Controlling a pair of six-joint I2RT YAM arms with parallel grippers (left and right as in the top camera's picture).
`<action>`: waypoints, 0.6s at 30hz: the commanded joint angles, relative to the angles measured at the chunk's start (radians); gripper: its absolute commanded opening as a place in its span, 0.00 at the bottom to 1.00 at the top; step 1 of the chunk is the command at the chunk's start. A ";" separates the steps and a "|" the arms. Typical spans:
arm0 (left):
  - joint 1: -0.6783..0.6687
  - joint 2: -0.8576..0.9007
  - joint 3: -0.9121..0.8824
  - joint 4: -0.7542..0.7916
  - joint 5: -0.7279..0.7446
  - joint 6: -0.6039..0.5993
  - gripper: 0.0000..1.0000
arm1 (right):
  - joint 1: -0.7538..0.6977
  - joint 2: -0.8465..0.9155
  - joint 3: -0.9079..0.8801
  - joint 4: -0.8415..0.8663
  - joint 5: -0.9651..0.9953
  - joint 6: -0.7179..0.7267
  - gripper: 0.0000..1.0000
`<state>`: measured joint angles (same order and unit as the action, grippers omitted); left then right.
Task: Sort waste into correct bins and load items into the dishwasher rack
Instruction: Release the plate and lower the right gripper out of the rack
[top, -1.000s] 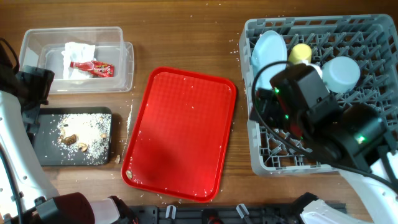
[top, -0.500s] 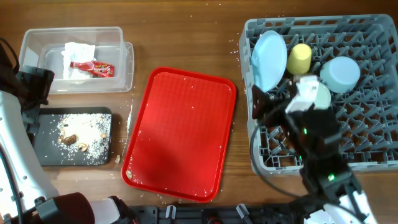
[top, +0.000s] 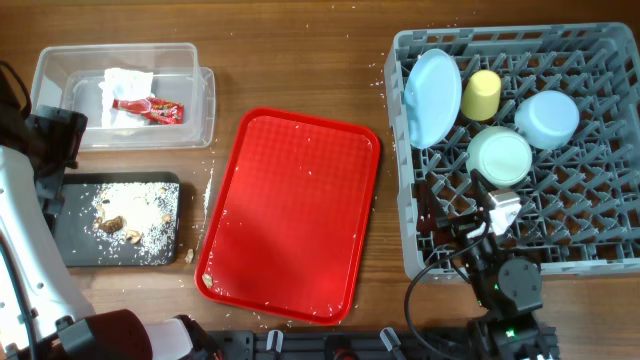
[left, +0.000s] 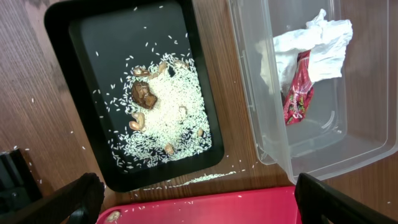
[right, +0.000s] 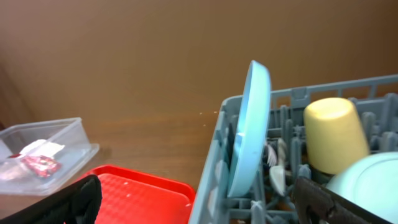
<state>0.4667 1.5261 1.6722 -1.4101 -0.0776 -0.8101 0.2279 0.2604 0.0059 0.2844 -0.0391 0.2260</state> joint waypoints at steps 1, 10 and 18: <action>0.005 0.001 0.003 -0.001 0.001 -0.010 1.00 | -0.068 -0.066 -0.001 -0.001 -0.094 -0.079 1.00; 0.005 0.001 0.003 -0.001 0.001 -0.010 1.00 | -0.222 -0.199 -0.001 -0.275 -0.101 -0.085 1.00; 0.005 0.001 0.003 -0.001 0.001 -0.010 1.00 | -0.253 -0.227 -0.001 -0.275 -0.100 -0.085 1.00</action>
<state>0.4671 1.5261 1.6722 -1.4105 -0.0776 -0.8101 -0.0189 0.0544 0.0063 0.0071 -0.1238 0.1551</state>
